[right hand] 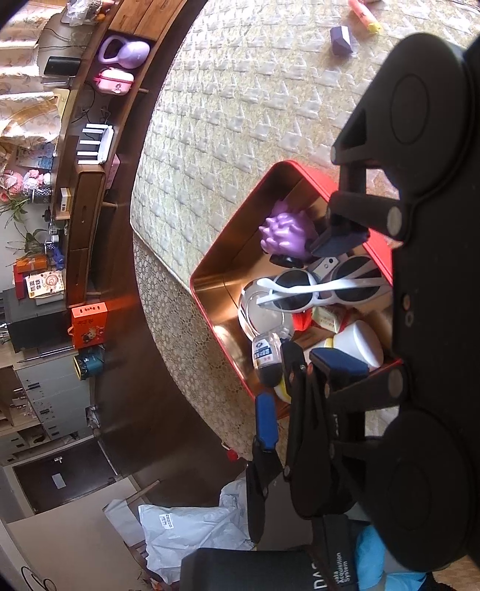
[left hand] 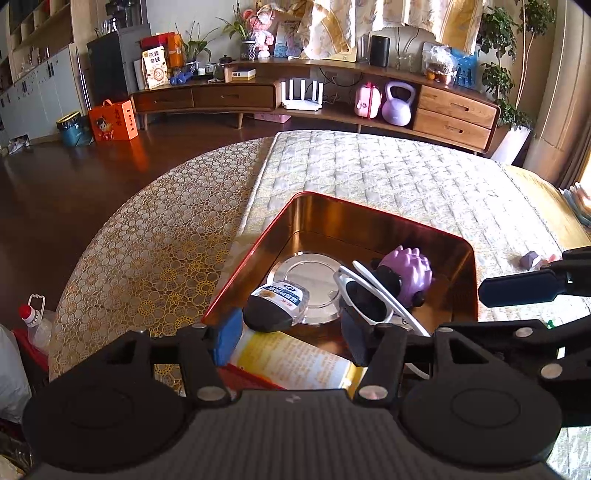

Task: Organize rigid objects
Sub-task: 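Release the bottle with the left tool while the right releases the sunglasses into the box, then move both tools back from the red box toward the green peg and pink tube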

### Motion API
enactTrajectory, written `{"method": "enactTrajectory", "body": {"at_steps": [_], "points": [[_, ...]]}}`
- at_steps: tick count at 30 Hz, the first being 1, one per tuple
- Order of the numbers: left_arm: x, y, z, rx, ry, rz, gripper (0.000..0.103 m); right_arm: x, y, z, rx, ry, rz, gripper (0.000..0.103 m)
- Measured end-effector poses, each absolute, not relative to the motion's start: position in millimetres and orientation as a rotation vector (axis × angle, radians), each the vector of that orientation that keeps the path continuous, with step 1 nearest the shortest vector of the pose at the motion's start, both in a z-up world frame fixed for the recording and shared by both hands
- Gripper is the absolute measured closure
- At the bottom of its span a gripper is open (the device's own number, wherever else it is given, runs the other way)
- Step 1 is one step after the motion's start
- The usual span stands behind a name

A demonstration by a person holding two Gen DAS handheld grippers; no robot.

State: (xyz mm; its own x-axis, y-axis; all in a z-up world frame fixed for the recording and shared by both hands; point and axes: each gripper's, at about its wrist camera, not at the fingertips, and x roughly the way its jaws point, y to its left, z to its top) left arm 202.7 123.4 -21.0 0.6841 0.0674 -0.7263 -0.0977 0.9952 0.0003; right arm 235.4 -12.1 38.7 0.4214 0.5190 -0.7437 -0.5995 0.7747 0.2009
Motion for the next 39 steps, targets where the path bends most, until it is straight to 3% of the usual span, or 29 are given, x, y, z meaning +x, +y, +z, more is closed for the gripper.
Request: {"method": "enactTrajectory", "body": {"at_steps": [3,7,15,17,39], "points": [[196,120,-14,-0.046,0.801,0.081,0.044,230,-20,43,-0.09,0.886,0.696,0.037],[188,115,-6,-0.063,0.784,0.07,0.035,226,-35,46,-0.059,0.892,0.692,0.023],[178,91,3,-0.062,0.768,0.028,0.028,216,-67,50,-0.054,0.876,0.675,0.004],[175,84,4,-0.066,0.761,0.018,0.023,213,-77,49,-0.043,0.877,0.681,0.002],[180,-39,-5,-0.029,0.762,-0.108,0.022,236,-234,25,0.014,0.895,0.455,0.001]]}}
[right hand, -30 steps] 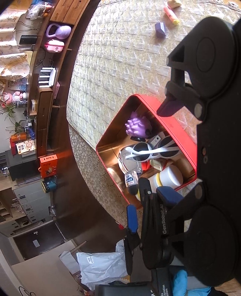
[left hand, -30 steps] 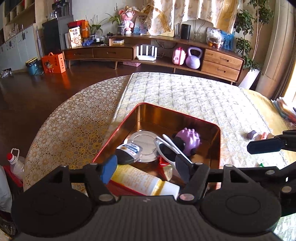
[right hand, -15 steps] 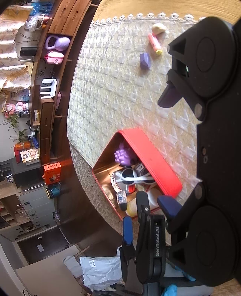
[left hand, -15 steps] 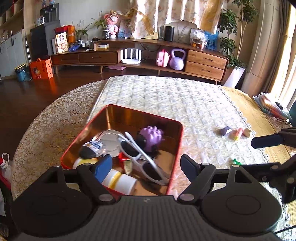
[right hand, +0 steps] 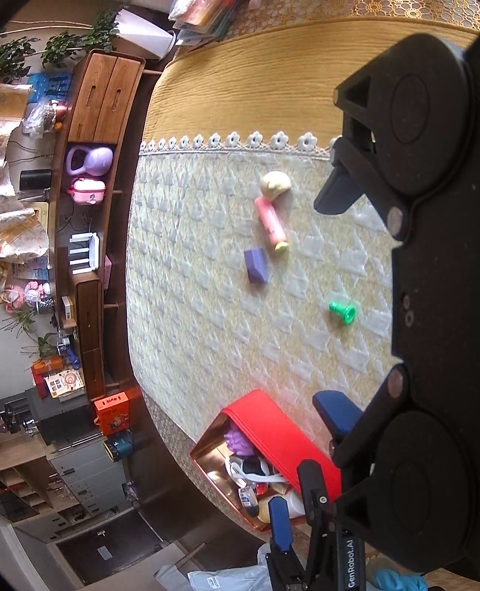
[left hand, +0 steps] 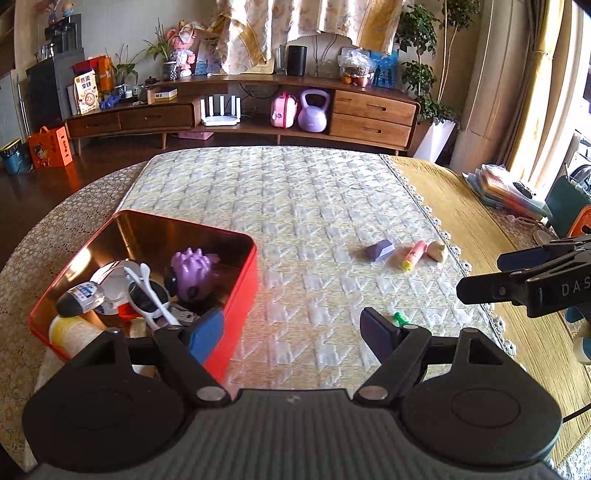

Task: Organize rigid objects
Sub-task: 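Move both tools back from the red box toward the green peg and pink tube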

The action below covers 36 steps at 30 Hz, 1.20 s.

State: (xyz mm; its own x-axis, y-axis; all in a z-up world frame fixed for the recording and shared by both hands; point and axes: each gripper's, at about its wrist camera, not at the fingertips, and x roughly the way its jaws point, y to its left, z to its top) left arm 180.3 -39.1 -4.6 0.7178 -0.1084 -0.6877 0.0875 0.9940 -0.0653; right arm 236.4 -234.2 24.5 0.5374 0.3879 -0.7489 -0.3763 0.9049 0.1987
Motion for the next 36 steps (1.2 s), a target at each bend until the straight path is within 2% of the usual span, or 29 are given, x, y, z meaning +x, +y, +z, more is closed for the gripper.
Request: {"method": "enactTrajectory", "body": {"at_steps": [9,26,33,36], "points": [[194,-87,-21,-0.01,0.756,-0.146,0.022,247,-266,10,-0.061,0.893,0.476,0.002],[218,-133,-70,0.0,0.813,-0.149,0.022,301,-285,-26,-0.12,0.915,0.438,0.012],[222,-147,-87,0.048,0.814,-0.14,0.022,323,-276,-44,-0.179,0.908,0.415,0.028],[222,-150,-89,0.038,0.798,-0.139,0.022,330,-276,-48,-0.177,0.911,0.417,0.031]]}}
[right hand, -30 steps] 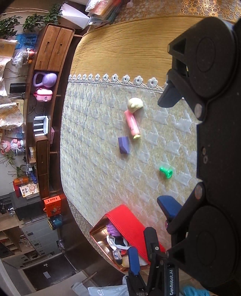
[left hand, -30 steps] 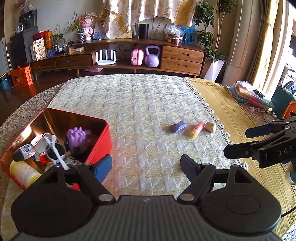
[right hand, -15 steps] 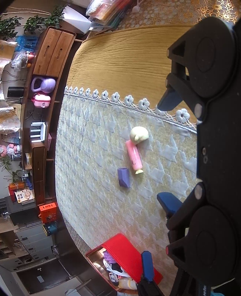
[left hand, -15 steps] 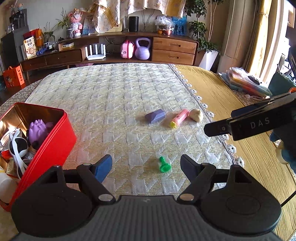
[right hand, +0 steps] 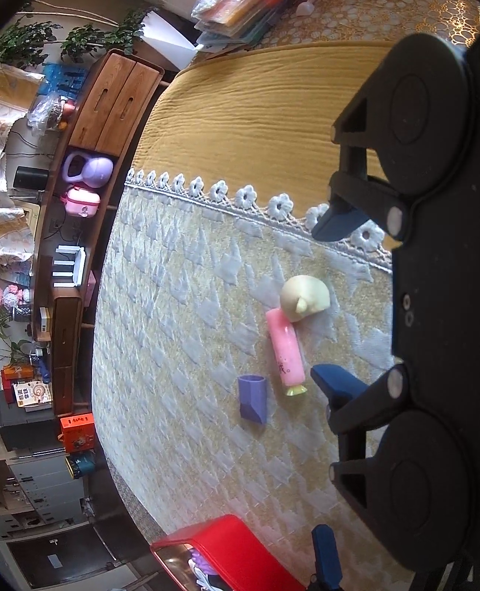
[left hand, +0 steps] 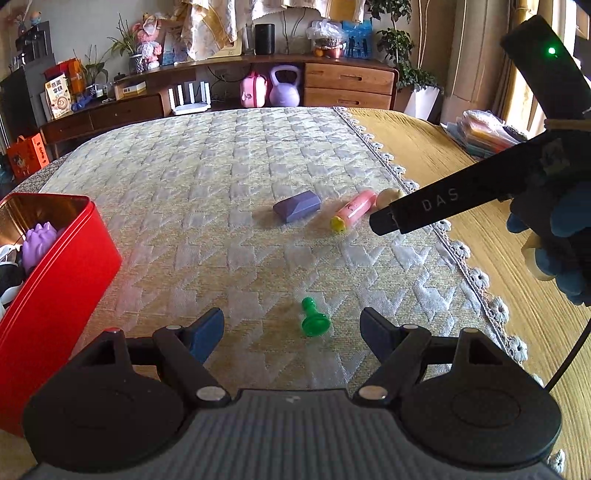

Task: Organize rigid objects
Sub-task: 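Move both tools back from the red box toward the green peg and pink tube, then grasp the green peg with the left tool while the right grasps the cream toy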

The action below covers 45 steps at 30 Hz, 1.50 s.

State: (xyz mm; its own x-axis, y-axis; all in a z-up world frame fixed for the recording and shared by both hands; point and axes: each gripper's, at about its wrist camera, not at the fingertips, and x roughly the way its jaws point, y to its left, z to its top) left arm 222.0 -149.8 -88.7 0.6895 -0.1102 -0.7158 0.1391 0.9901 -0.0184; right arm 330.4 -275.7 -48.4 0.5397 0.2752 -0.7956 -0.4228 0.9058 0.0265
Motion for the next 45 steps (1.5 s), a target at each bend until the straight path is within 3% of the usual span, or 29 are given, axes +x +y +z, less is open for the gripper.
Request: {"method": "enactTrajectory", "body": {"at_steps": [7,16,18,20,22,45], "points": [[224,-158,-94,0.051,0.785,-0.154,0.026,337,-272,-56,-0.209,0.902,0.427,0.046],[218,-166,-92,0.08,0.757,-0.185,0.069,339,-271,-56,-0.21,0.875,0.433,0.063],[216,-167,-91,0.084,0.756,-0.187,0.072,338,-270,-55,-0.213,0.872,0.436,0.068],[215,-166,-91,0.081,0.757,-0.178,0.083,336,-269,-55,-0.213,0.87,0.428,0.073],[215,-164,-90,0.079,0.76,-0.179,0.087,335,-269,-54,-0.217,0.864,0.418,0.076],[196,-117,-67,0.005,0.807,-0.135,0.088,249,-243,-27,-0.176,0.903,0.498,0.077]]}}
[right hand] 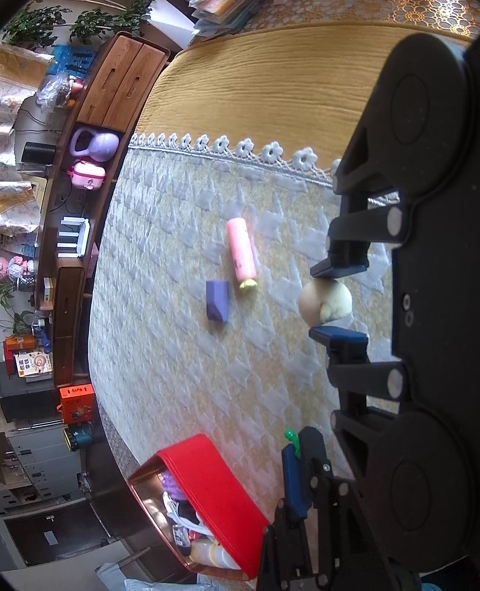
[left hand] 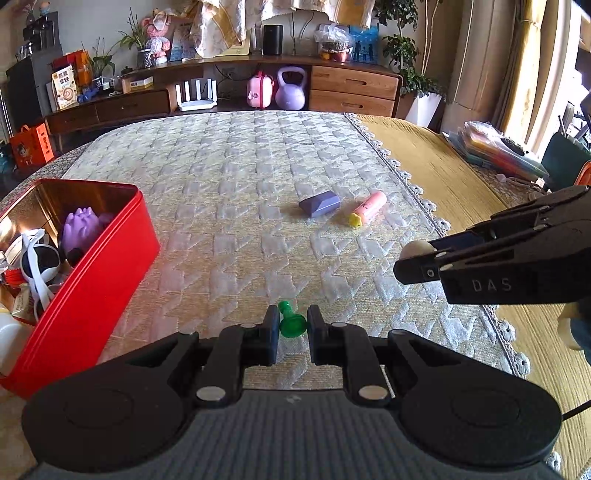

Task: Organize rigid objects
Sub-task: 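Grasp the green peg with the left tool while the right grasps the cream toy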

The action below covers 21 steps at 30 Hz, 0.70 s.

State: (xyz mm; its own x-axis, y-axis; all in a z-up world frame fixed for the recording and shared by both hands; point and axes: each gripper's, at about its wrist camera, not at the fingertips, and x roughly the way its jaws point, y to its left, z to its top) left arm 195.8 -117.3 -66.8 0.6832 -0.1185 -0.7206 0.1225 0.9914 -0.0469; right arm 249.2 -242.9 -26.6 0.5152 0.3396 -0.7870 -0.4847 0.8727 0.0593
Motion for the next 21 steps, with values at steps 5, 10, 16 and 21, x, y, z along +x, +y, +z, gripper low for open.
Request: {"method": "enactTrajectory", "body": {"at_steps": [5,10,16,21], "points": [[187,-104,-52,-0.006,0.799,-0.119,0.088,231,-226,-11,-0.189,0.896,0.526,0.077],[178,-84,-34,-0.014,0.784,-0.105,0.088,214,-205,6,-0.206,0.881,0.558,0.077],[169,-51,-13,-0.037,0.768,-0.083,0.088,196,-176,25,-0.222,0.854,0.605,0.077],[161,-21,4,-0.048,0.739,-0.055,0.088,184,-148,41,-0.237,0.826,0.644,0.077]]}}
